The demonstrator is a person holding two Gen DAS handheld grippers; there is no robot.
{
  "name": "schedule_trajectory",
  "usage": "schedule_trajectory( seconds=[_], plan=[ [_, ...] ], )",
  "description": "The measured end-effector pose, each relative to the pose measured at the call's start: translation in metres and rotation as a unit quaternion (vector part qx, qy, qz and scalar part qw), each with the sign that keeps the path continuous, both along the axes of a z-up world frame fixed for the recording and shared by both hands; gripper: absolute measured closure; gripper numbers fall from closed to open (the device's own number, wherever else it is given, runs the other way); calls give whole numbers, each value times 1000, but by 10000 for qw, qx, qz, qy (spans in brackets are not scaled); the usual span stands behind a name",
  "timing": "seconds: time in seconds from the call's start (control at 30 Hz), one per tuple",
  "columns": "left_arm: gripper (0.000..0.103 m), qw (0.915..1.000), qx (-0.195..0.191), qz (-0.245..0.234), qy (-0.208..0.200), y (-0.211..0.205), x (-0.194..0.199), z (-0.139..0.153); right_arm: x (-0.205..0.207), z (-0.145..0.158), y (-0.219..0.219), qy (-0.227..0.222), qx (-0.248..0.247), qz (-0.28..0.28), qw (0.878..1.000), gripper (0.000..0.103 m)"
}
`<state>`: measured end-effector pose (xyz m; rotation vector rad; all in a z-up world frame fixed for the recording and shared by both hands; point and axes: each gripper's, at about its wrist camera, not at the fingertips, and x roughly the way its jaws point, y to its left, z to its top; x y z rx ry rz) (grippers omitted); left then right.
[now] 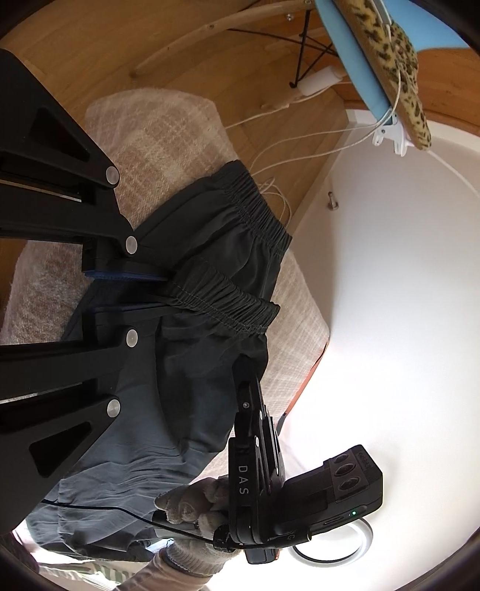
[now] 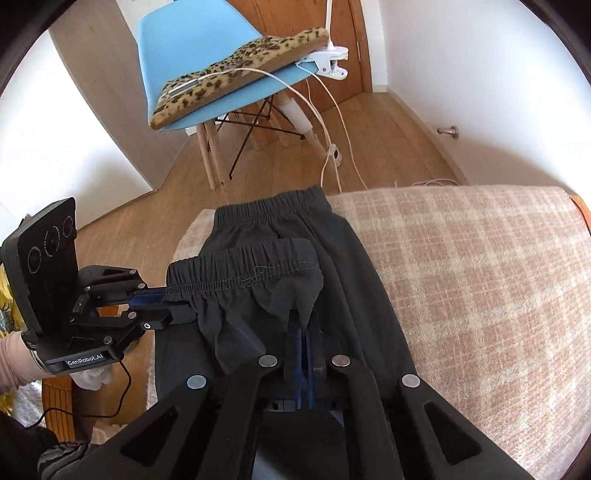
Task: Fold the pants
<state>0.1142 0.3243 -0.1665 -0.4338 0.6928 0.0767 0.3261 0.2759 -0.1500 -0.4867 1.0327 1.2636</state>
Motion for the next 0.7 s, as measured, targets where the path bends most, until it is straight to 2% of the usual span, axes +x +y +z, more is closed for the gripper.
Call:
schedule_trajectory(
  seconds=[0.13,0.37,0.63,0.7],
  plan=[
    [95,9999,39,107,16,19,5,8,3,14,12,-156,294,-211,9992,103],
    [96,9993,235,201,196,44,18,10,14,15,47,-340,332,-514,9975,103],
    [96,9981,167,221,541,46,20,-9,19,-10,71,-341,36,-702,9969,103],
    [93,9979,173,235,581,47,21,-7,18,-13,68,-348,52,-782,9963,97]
  ],
)
